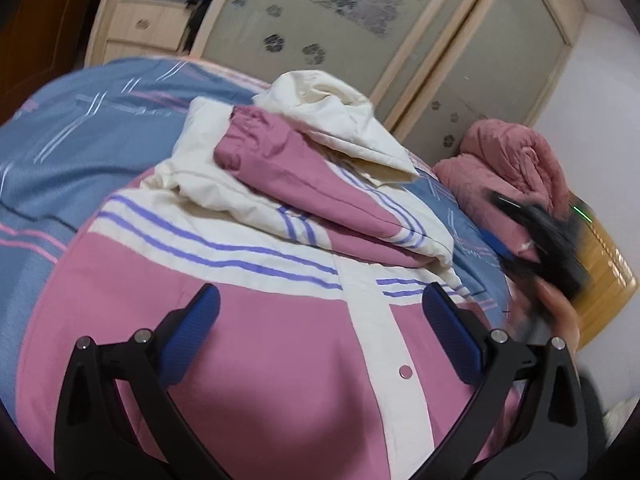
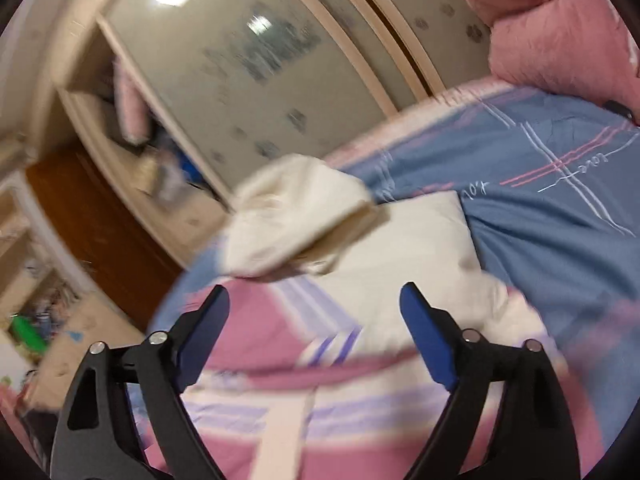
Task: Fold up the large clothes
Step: 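Fold the hood down over the folded sleeves and open the right tool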
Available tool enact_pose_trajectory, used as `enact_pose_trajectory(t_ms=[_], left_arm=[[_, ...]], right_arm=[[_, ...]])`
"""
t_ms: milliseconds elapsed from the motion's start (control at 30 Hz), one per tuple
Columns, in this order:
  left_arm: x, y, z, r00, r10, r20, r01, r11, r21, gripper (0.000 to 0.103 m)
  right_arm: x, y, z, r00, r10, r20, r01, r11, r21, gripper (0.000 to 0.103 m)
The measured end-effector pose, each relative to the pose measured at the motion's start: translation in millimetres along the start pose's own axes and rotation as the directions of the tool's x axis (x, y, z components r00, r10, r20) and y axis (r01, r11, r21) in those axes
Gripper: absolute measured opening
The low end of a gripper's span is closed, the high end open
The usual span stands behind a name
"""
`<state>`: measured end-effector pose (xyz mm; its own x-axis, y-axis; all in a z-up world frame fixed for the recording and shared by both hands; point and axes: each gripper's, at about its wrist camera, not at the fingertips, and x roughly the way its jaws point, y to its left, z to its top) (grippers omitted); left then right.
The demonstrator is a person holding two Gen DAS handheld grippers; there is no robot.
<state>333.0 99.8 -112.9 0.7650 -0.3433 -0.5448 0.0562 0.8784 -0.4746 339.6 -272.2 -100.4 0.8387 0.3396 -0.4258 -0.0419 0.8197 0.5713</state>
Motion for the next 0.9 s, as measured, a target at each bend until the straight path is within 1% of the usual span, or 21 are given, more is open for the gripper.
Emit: enact_pose_trajectory(t_ms=[33, 100, 133, 200, 233, 300, 333, 367, 400, 467, 500, 533, 567, 600, 633, 667, 700, 733, 767, 867, 900], left_arm=[[1, 1, 0, 1.0, 0.006, -0.005, -0.006, 1.0, -0.011, 0.101], [3, 2, 0, 1.0, 0.019, -0.012, -0.019, 1.0, -0.012, 0.101], [2, 0, 0, 1.0, 0.027, -0.011, -0.027, 1.0, 0.002, 0.101], [-3, -7, -3, 0.998, 0.052, 0.018, -0.054, 0.996, 0.072, 0.101], [-5, -11, -5, 0.997, 0.063, 0.034, -0.066, 0.992, 0.111, 0.101], [-10, -26, -12, 0.988, 0.13, 0.082, -0.145, 0.963, 0.229, 0.101], [-12, -37, -16, 0.975, 0.188, 0.121, -0.217, 0.925, 0.313, 0.101], [-13, -48, -20, 0.957, 0.24, 0.164, -0.286, 0.875, 0.389, 0.101], [-15, -61, -25, 0.923, 0.299, 0.241, -0.382, 0.791, 0.479, 0.101], [-18, -75, -31, 0.871, 0.346, 0.35, -0.489, 0.68, 0.546, 0.101], [-16, -80, -29, 0.85, 0.362, 0.384, -0.526, 0.635, 0.566, 0.101], [-14, -82, -24, 0.847, 0.37, 0.381, -0.53, 0.63, 0.567, 0.101], [-12, -83, -16, 0.851, 0.378, 0.365, -0.525, 0.64, 0.562, 0.101], [-10, -84, -7, 0.862, 0.381, 0.336, -0.507, 0.659, 0.555, 0.101], [-5, -88, 6, 0.887, 0.365, 0.283, -0.462, 0.692, 0.555, 0.101], [0, -93, 20, 0.914, 0.331, 0.233, -0.405, 0.72, 0.564, 0.101], [7, -99, 34, 0.929, 0.303, 0.211, -0.369, 0.73, 0.576, 0.101], [13, -102, 43, 0.93, 0.3, 0.211, -0.366, 0.722, 0.587, 0.101], [25, -107, 57, 0.925, 0.314, 0.215, -0.379, 0.7, 0.606, 0.101], [68, -116, 86, 0.912, 0.36, 0.195, -0.395, 0.646, 0.653, 0.099], [91, -118, 96, 0.909, 0.376, 0.181, -0.392, 0.62, 0.68, 0.099]], right_arm=[[-18, 5, -7, 1.0, 0.011, 0.027, -0.011, 1.0, -0.012, 0.099], [-67, 21, -33, 0.994, 0.01, 0.113, -0.001, 0.997, -0.074, 0.099], [-87, 26, -47, 0.986, 0.002, 0.166, 0.016, 0.995, -0.103, 0.102], [-106, 31, -65, 0.969, -0.032, 0.246, 0.068, 0.987, -0.142, 0.102], [-110, 35, -72, 0.963, -0.045, 0.264, 0.089, 0.984, -0.157, 0.102], [-110, 45, -77, 0.961, -0.011, 0.275, 0.077, 0.97, -0.229, 0.102], [-108, 44, -75, 0.959, -0.001, 0.284, 0.077, 0.964, -0.255, 0.102], [-110, 49, -79, 0.95, 0.007, 0.312, 0.089, 0.952, -0.292, 0.102], [-111, 47, -81, 0.945, 0.01, 0.326, 0.095, 0.947, -0.307, 0.102], [-108, 43, -79, 0.942, 0.019, 0.336, 0.093, 0.945, -0.314, 0.102], [-106, 42, -77, 0.942, 0.027, 0.335, 0.083, 0.947, -0.311, 0.102], [-106, 40, -76, 0.941, 0.032, 0.336, 0.078, 0.948, -0.308, 0.102], [-106, 36, -74, 0.938, 0.03, 0.344, 0.08, 0.951, -0.3, 0.102], [-107, 30, -71, 0.935, 0.021, 0.355, 0.087, 0.955, -0.285, 0.102], [-112, 26, -71, 0.933, 0.016, 0.361, 0.087, 0.96, -0.268, 0.102], [-114, 17, -67, 0.931, 0.012, 0.364, 0.076, 0.971, -0.228, 0.102], [-116, 11, -65, 0.933, 0.012, 0.36, 0.064, 0.978, -0.2, 0.102], [-115, 3, -61, 0.936, 0.006, 0.351, 0.058, 0.984, -0.17, 0.102], [-116, -2, -59, 0.937, -0.004, 0.35, 0.062, 0.986, -0.155, 0.102], [-118, -17, -53, 0.935, -0.024, 0.353, 0.064, 0.993, -0.102, 0.102], [-118, -22, -51, 0.937, -0.031, 0.349, 0.065, 0.994, -0.084, 0.102]])
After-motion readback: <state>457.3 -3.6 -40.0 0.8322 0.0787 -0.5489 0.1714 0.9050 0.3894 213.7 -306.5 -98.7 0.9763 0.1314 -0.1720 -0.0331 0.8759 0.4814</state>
